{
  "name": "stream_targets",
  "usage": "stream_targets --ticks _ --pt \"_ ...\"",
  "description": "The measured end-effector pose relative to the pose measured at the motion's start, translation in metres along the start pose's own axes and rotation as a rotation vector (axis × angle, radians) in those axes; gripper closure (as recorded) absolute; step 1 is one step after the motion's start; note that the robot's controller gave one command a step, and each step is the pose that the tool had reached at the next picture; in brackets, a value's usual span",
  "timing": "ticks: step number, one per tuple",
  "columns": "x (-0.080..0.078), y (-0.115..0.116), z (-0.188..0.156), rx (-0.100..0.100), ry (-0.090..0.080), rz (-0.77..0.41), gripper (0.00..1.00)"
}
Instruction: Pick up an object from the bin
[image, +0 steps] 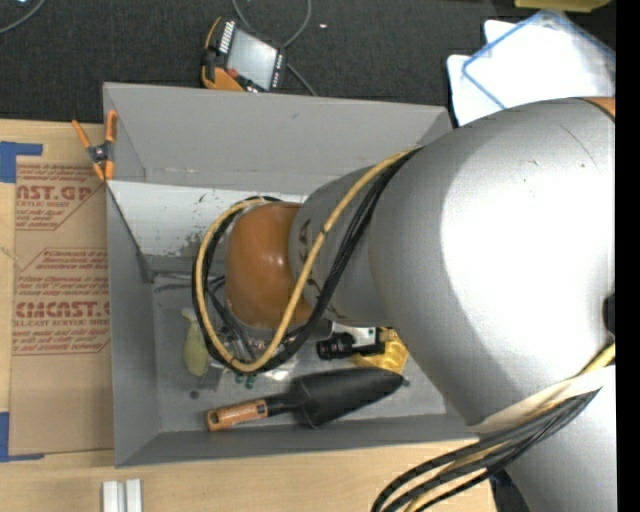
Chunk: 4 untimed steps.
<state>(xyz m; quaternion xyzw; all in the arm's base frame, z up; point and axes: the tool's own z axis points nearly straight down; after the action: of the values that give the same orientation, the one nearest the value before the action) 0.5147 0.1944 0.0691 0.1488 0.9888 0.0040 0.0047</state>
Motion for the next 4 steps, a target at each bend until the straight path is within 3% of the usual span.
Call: stream_targets --ticks 3,4 --pt "0.0 0.0 -0.003 -0.001 0.001 0.0 1.0" --pt "0.002 -0.001 -0.027 0.003 0.007 0.0 1.0"
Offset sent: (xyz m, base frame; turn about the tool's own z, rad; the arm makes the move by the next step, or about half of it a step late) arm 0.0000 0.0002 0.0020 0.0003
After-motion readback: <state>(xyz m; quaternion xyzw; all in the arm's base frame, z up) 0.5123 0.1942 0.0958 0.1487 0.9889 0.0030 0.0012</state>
